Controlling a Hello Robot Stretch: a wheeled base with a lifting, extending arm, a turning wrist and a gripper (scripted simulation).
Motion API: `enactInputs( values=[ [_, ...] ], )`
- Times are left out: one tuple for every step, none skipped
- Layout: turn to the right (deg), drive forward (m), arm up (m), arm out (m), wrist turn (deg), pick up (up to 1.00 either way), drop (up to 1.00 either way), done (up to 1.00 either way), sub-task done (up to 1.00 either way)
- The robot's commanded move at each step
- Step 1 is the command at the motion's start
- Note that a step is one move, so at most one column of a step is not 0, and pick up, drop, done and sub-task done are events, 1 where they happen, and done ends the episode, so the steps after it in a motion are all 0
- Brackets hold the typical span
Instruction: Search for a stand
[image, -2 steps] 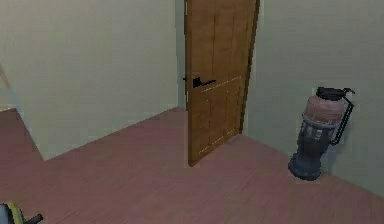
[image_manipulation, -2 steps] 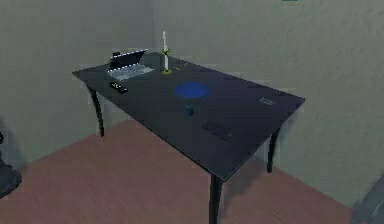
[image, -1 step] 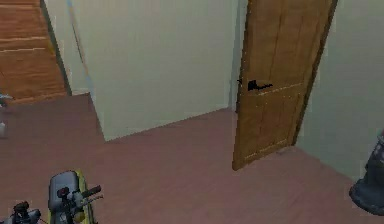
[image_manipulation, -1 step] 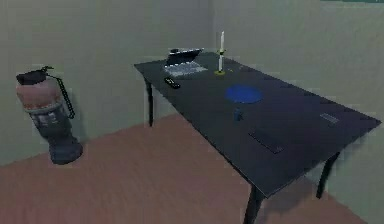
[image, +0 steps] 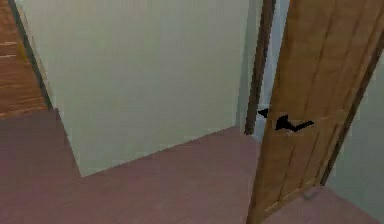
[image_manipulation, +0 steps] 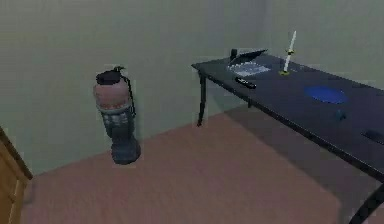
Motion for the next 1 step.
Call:
enactInputs(
  values=[
    [0.0, 1.0, 0.0, 0.0, 0.0, 0.0, 0.0, 0.0, 0.0]
  ],
)
